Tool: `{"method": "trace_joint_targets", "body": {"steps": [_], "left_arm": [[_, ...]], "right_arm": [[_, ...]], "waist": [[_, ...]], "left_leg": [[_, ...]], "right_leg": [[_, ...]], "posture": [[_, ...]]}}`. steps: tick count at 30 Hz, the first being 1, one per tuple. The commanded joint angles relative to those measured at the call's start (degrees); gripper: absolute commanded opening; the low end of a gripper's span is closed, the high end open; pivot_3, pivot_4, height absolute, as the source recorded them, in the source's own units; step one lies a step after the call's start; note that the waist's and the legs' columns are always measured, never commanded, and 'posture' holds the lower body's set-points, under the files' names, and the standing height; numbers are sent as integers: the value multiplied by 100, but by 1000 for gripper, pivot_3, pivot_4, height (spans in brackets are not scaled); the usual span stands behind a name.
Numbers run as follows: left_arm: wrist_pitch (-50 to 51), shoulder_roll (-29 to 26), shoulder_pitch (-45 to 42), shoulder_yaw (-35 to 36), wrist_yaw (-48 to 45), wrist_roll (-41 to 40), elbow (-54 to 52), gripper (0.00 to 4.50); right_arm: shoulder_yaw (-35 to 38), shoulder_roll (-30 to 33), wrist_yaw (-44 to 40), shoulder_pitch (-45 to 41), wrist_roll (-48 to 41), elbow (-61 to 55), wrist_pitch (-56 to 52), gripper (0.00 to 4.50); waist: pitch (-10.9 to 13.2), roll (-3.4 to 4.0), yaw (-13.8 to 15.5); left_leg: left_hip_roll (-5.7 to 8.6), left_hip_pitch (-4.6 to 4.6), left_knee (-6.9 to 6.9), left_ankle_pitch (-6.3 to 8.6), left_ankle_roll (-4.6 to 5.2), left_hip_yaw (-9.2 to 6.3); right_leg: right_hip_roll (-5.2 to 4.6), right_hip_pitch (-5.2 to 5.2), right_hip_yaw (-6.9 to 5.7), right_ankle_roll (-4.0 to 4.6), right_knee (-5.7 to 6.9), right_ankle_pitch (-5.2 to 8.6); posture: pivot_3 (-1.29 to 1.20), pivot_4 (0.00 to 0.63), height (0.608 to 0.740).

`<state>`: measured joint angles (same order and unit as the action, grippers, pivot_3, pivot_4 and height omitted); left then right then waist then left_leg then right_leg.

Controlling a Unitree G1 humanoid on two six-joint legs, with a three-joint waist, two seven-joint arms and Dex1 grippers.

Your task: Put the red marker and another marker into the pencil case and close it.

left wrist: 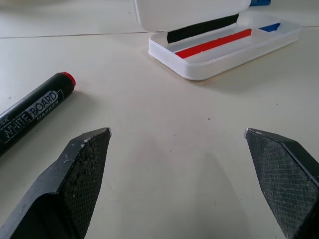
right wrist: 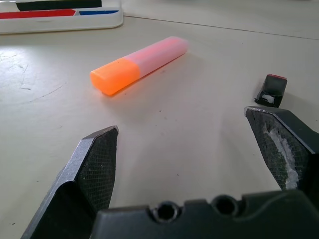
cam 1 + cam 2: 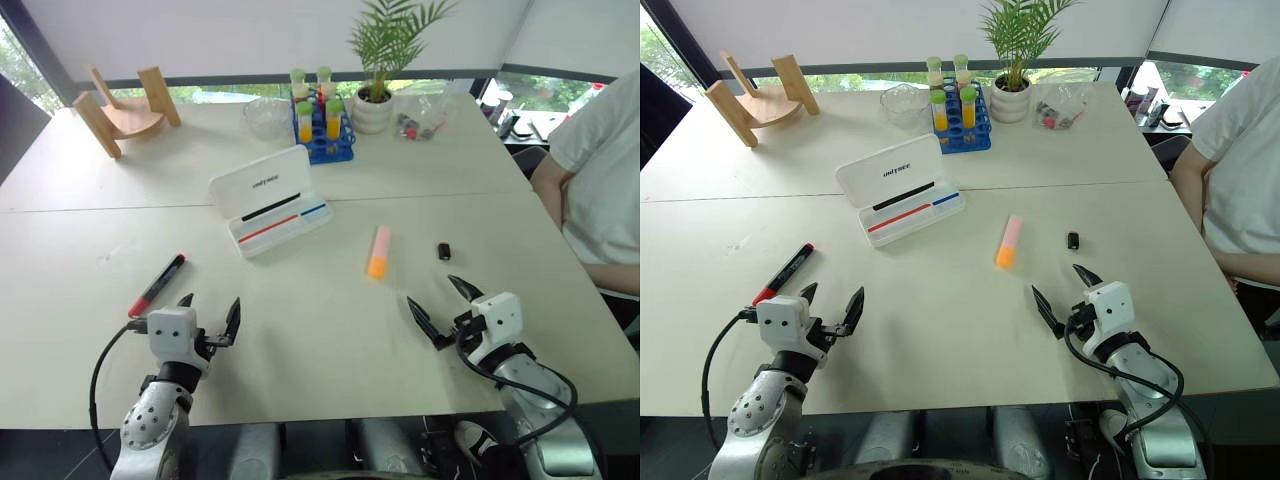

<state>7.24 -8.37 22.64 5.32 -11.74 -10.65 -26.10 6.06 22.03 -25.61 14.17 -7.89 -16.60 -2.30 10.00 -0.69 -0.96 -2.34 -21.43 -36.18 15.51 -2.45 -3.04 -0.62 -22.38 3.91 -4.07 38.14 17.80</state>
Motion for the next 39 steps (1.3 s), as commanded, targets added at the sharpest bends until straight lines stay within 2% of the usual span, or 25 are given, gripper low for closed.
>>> {"method": "trace_joint_targets", "body": {"steps": [1, 15, 17, 23, 25, 27, 29, 32, 35, 39], "left_arm": [[-64, -39, -10, -11, -17, 7, -263, 4441], [-52, -217, -229, -19, -192, 12, -204, 4441], [35, -505, -456, 50, -508, -167, -232, 4441], [636, -1837, -1533, 289, -1946, -1000, 137, 4441], [959, -2511, -2227, 339, -2768, -1337, 646, 4441], [1287, -3190, -3357, 169, -3871, -1541, 1725, 4441], [1264, -3529, -4239, -190, -4675, -1417, 2725, 4441], [1034, -3567, -5397, -785, -5677, -1035, 4148, 4441], [970, -3405, -6195, -1166, -6436, -815, 5208, 4441], [657, -3167, -6857, -1596, -7133, -398, 6247, 4441]], "right_arm": [[77, 10, 10, -8, -44, -96, 92, 4500], [66, -14, 44, 75, -40, -174, 73, 4500], [87, 57, -28, 84, -78, -207, 50, 4500], [112, 315, -288, 28, -265, -373, -237, 4500], [135, 401, -412, 76, -464, -560, -520, 4500], [192, 709, -764, 203, -883, -999, -1045, 4500], [338, 1058, -1004, 88, -1460, -1472, -1737, 4500], [701, 1906, -1416, -562, -2459, -2025, -2806, 4500], [964, 2689, -1732, -1231, -3169, -2108, -3649, 4500], [947, 3618, -2155, -2075, -3606, -1949, -4361, 4500]], "waist": [[0, 0, 0], [0, 0, 0], [0, 0, 5], [0, 3, 9], [0, 3, 4], [4, 8, 41], [8, 13, 21], [10, 19, -40], [12, 14, -60], [14, 10, -25]], "left_leg": [[0, 0, 0, 0, 0, 0], [0, 0, 0, 0, 0, 0], [0, 0, 0, 0, 0, 0], [0, 3, -1, 0, 0, 1], [-1, 3, 1, 0, 0, 1], [-1, 0, 1, -1, 1, -4], [3, -4, -3, -2, 0, -20], [12, 0, -8, -2, 1, -9], [15, -2, -7, -2, 2, -7], [14, -20, 2, 7, 20, -25]], "right_leg": [[0, 0, 0, 0, 0, 0], [0, 0, 0, 0, 0, 0], [0, 0, 0, 0, 0, 0], [0, 2, -8, 2, 2, 0], [2, 0, -9, 0, 3, -1], [6, -3, -14, -4, 7, -4], [6, -6, -34, 7, 11, -3], [-4, 6, -26, -5, 7, -9], [-2, 4, -16, -33, 2, -23], [5, -17, -30, -32, 4, -21]], "posture": [[0, 150, 740], [0, 150, 740], [0, 150, 740], [0, 150, 740], [0, 150, 740], [0, 150, 740], [0, 150, 740], [0, 150, 740], [0, 150, 740], [0, 150, 740]]}}
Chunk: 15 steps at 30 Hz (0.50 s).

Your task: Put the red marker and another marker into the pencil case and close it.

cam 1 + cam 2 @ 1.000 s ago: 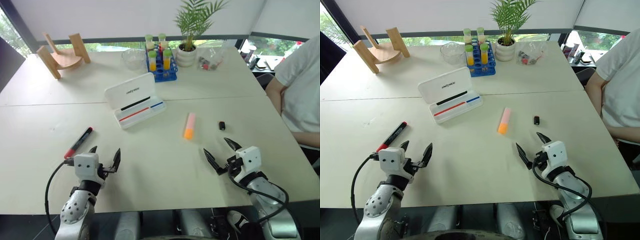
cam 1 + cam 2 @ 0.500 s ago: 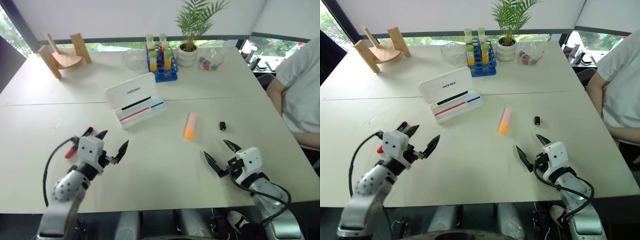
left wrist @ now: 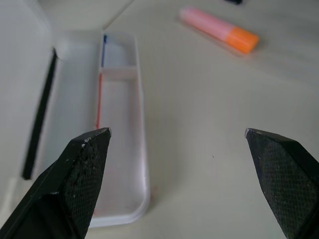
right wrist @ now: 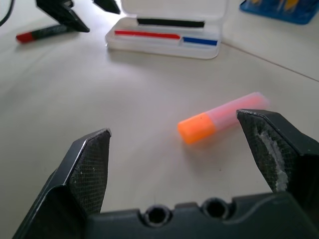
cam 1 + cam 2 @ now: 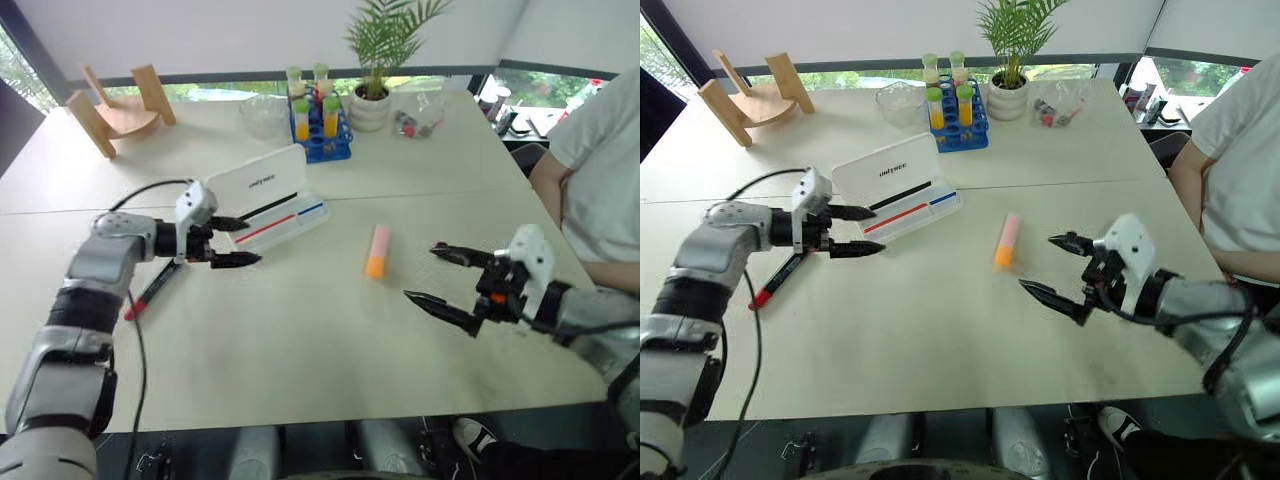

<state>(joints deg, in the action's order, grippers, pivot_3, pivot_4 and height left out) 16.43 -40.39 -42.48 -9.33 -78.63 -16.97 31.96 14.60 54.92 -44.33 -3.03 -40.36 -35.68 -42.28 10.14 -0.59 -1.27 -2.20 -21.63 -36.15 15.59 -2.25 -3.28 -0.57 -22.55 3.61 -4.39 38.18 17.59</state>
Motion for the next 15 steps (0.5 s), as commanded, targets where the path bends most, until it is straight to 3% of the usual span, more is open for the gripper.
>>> {"method": "trace_joint_targets", "body": {"steps": [1, 5, 8, 15], "left_arm": [[-389, 119, -462, -179, -489, 329, 656, 4441], [-781, 436, -779, -176, -472, 597, 1283, 4441], [-873, 596, -841, -138, -384, 712, 1461, 4441], [-1038, 850, -623, -104, 1, 935, 1538, 4441]], "right_arm": [[35, 503, -390, -557, -369, 8, -417, 4500], [-168, 798, -636, -1264, -389, 257, -531, 4500], [-264, 812, -708, -1586, -390, 354, -564, 4500], [-256, 824, -772, -1821, -354, 387, -623, 4500]], "waist": [[0, 0, 13], [0, 1, 36], [1, 2, 43], [1, 2, 52]], "left_leg": [[-1, -9, 1, 4, 7, -2], [-2, -86, -35, 11, 20, -9], [-4, -110, -85, 38, 68, -12], [-4, -122, -101, 38, 68, -19]], "right_leg": [[0, -7, -2, 1, -1, 1], [-5, -64, -15, 0, 3, 1], [-5, -66, -22, 0, 8, 1], [-9, -66, -32, -8, 12, -4]], "posture": [[0, 150, 740], [0, 150, 740], [0, 150, 740], [0, 150, 740]]}}
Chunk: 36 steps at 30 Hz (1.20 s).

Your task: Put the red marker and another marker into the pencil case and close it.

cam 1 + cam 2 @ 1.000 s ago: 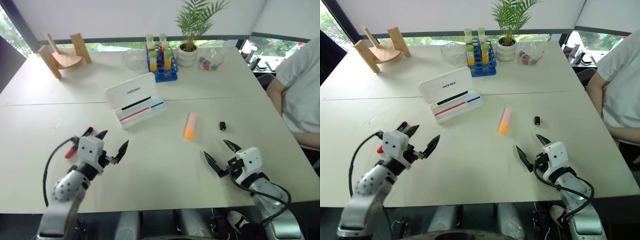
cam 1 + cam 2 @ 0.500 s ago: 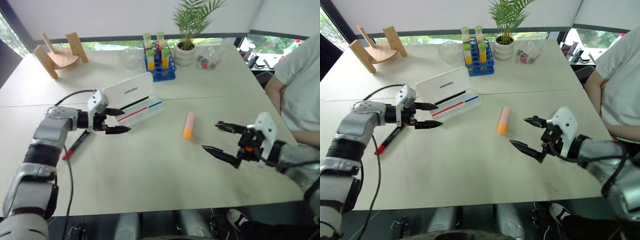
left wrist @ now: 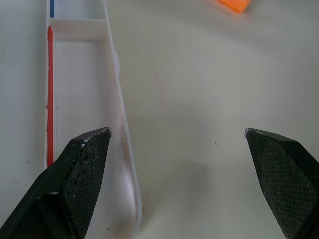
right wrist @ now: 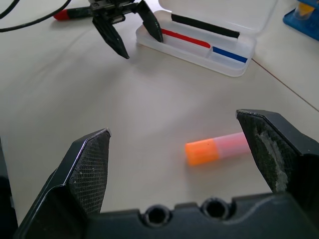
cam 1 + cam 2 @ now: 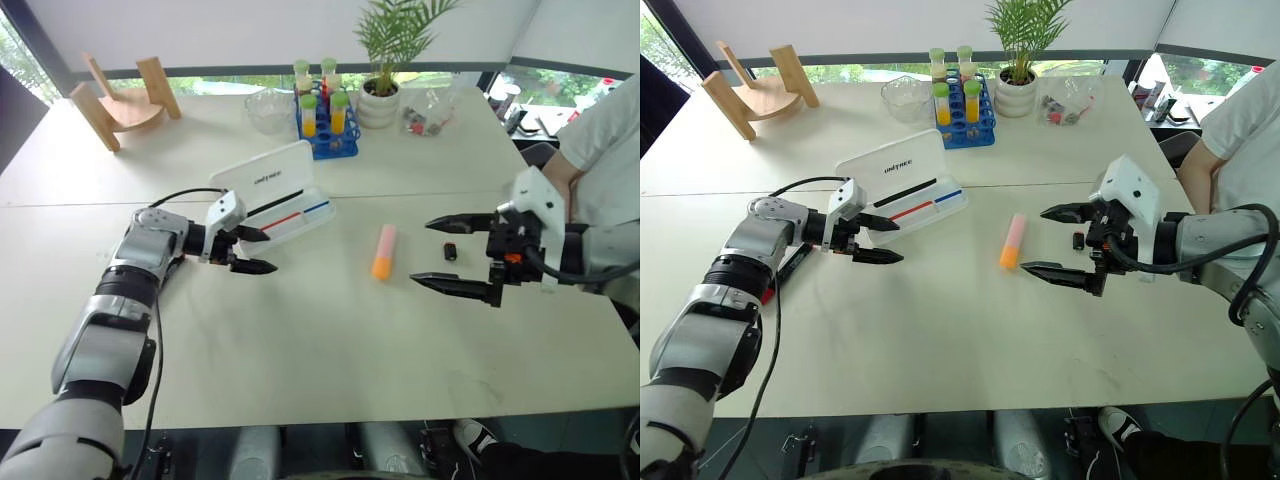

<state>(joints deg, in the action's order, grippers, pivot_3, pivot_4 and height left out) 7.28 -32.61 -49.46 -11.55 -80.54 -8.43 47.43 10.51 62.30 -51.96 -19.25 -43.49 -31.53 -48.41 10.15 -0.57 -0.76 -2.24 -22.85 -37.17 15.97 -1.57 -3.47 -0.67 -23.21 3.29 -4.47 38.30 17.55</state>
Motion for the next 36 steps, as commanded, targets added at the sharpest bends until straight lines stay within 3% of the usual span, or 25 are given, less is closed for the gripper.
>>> {"method": "trace_joint_targets", "body": {"steps": [1, 3, 10, 20, 36], "left_arm": [[-122, 102, 92, 149, 223, 70, -14, 4207], [-138, 146, 113, 185, 294, 86, -13, 3558], [-350, 218, 222, 194, 360, 224, 98, 80], [-181, -428, 1463, -138, -951, 10, -2102, 28], [448, -756, 2549, 28, -359, -174, -3569, 28]], "right_arm": [[164, 96, -14, -228, -50, -28, -24, 4500], [183, 113, -35, -253, -53, -30, -36, 4500], [247, 86, 11, -381, -149, -65, -168, 4500], [141, 22, 7, -534, -91, 24, -173, 4500], [-74, -51, -108, -681, 119, 233, 23, 4500]], "waist": [[0, 0, 2], [0, 0, 2], [-2, 3, 4], [-4, 10, -15], [-4, 12, -19]], "left_leg": [[0, 0, -1, 0, 0, 0], [0, 1, -3, 0, 0, -1], [0, 2, -3, 0, -1, -2], [-6, 14, 3, -1, -2, 2], [-6, 39, -1, -1, -2, 3]], "right_leg": [[-1, 0, 0, 0, 2, 0], [-1, 0, -1, 0, 4, 0], [0, 0, -2, 0, 6, 0], [2, 5, 0, 1, 11, 1], [0, 31, 1, 2, 12, 0]], "posture": [[0, 150, 740], [0, 150, 740], [0, 150, 740], [0, 150, 740], [0, 150, 740]]}}
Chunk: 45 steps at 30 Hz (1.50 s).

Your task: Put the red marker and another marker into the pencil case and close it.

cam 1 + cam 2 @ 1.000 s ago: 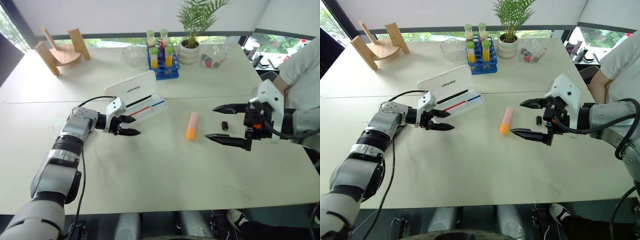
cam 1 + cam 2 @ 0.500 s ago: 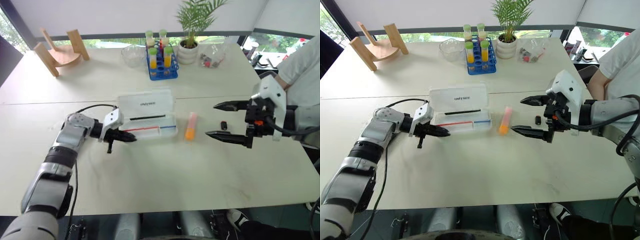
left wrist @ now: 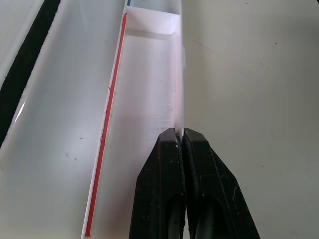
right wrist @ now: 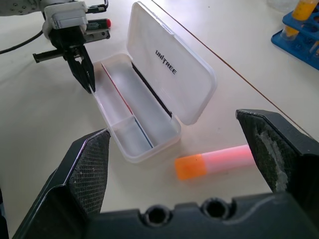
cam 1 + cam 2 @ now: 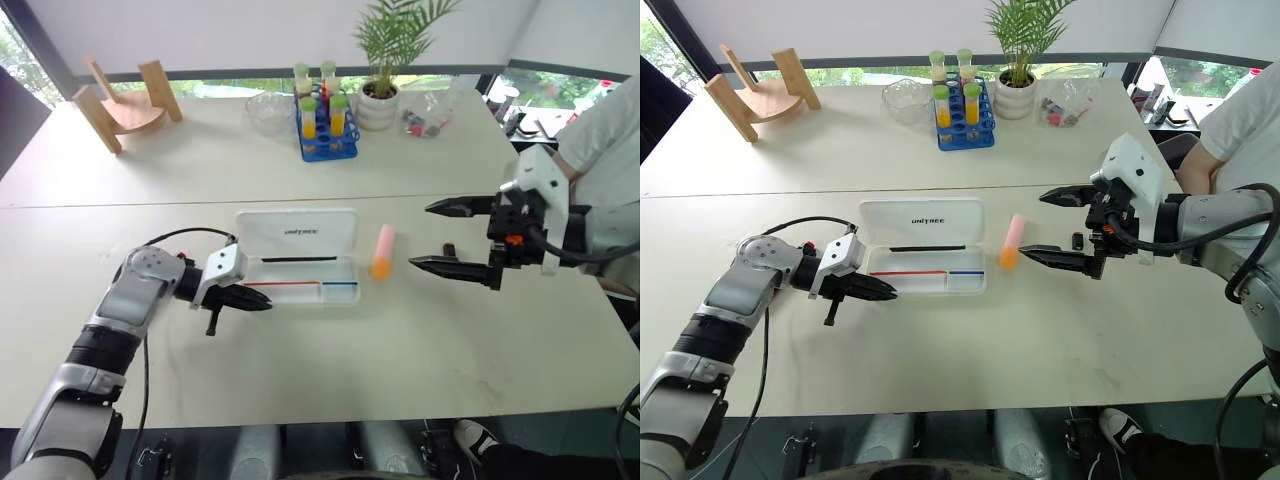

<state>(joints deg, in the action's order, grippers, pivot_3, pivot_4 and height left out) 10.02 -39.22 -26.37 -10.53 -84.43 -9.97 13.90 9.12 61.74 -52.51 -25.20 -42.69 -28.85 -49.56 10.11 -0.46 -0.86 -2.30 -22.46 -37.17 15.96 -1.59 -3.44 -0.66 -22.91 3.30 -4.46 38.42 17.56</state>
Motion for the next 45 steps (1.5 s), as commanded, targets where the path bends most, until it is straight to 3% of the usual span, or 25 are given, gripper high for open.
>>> {"method": "trace_joint_targets", "body": {"steps": [1, 6, 7, 10, 16, 25, 28, 31, 34, 36, 43, 45], "left_arm": [[210, -105, 310, -62, 57, -50, -312, 28], [234, -185, 446, -76, 124, -58, -520, 28], [221, -207, 458, -76, 122, -55, -527, 296], [205, -246, 469, -75, 154, -52, -529, 1340], [562, -380, 519, 412, 404, -470, -1132, 4432], [3115, -1450, 818, 2431, 1145, -2560, -3421, 4479], [3783, -1853, 1375, 3166, 1555, -2680, -3530, 4479], [3757, -1818, 1925, 3556, 2245, -2255, -3164, 4479], [3375, -1398, 2065, 3490, 3720, -1305, -2396, 4479], [3387, -1113, 2055, 3383, 4226, -1110, -2144, 4479], [2708, -517, 2178, 2612, 4166, -872, -1528, 4479], [2432, -462, 2098, 2454, 4048, -793, -1136, 3933]], "right_arm": [[59, 5, -67, -77, 57, -34, 154, 4500], [10, -13, -131, -99, 123, -9, 199, 4500], [-14, -20, -139, -115, 136, 5, 211, 4500], [-60, -33, -160, -148, 152, 33, 234, 4500], [-204, -94, -219, -260, 180, 113, 277, 4500], [-553, -397, -353, -484, 368, 406, 499, 4500], [-702, -515, -425, -629, 486, 534, 610, 4500], [-760, -564, -486, -696, 550, 614, 669, 4500], [-767, -585, -540, -711, 595, 642, 700, 4500], [-762, -593, -558, -715, 618, 640, 706, 4500], [-646, -497, -600, -736, 615, 588, 592, 4500], [-593, -441, -595, -706, 606, 557, 546, 4500]], "waist": [[-2, 5, -12], [-2, 6, -2], [-2, 6, -3], [0, 8, -1], [1, 9, -7], [15, 19, -30], [25, 37, -58], [28, 40, -30], [29, 42, 0], [30, 36, 17], [28, 31, 14], [23, 40, 23]], "left_leg": [[-1, 2, 2, 0, 0, 0], [-2, 3, 2, 0, 0, 2], [-2, 3, 2, 0, 0, 2], [-2, 4, 2, 0, 0, 2], [-2, 5, -1, 0, 0, 2], [-10, 2, 3, 0, 0, 3], [-11, 6, 5, 0, 0, 4], [-12, 7, 6, 0, 0, 2], [-10, 7, 5, 0, 0, 3], [-8, 5, 2, 0, 0, -1], [-4, 1, 3, -1, -4, 4], [-6, 5, 4, -2, -5, 3]], "right_leg": [[1, 0, 0, 0, 0, 0], [1, 1, 1, 1, 0, 0], [1, 2, 1, 1, 0, 0], [2, 1, 1, 1, 0, 0], [1, 4, 0, 1, 1, 0], [2, 1, 0, 2, -1, 0], [4, 0, 0, 2, 0, 0], [5, 0, 0, 3, 1, 0], [1, 0, 0, 3, -1, 0], [0, 1, -2, 3, -1, 0], [-13, 1, -2, 1, -6, -1], [-10, 1, -3, 2, -3, -2]], "posture": [[0, 150, 740], [0, 150, 740], [0, 150, 740], [0, 150, 740], [0, 150, 740], [0, 150, 740], [0, 150, 740], [0, 150, 740], [0, 150, 740], [0, 150, 740], [0, 150, 740], [0, 150, 740]]}}
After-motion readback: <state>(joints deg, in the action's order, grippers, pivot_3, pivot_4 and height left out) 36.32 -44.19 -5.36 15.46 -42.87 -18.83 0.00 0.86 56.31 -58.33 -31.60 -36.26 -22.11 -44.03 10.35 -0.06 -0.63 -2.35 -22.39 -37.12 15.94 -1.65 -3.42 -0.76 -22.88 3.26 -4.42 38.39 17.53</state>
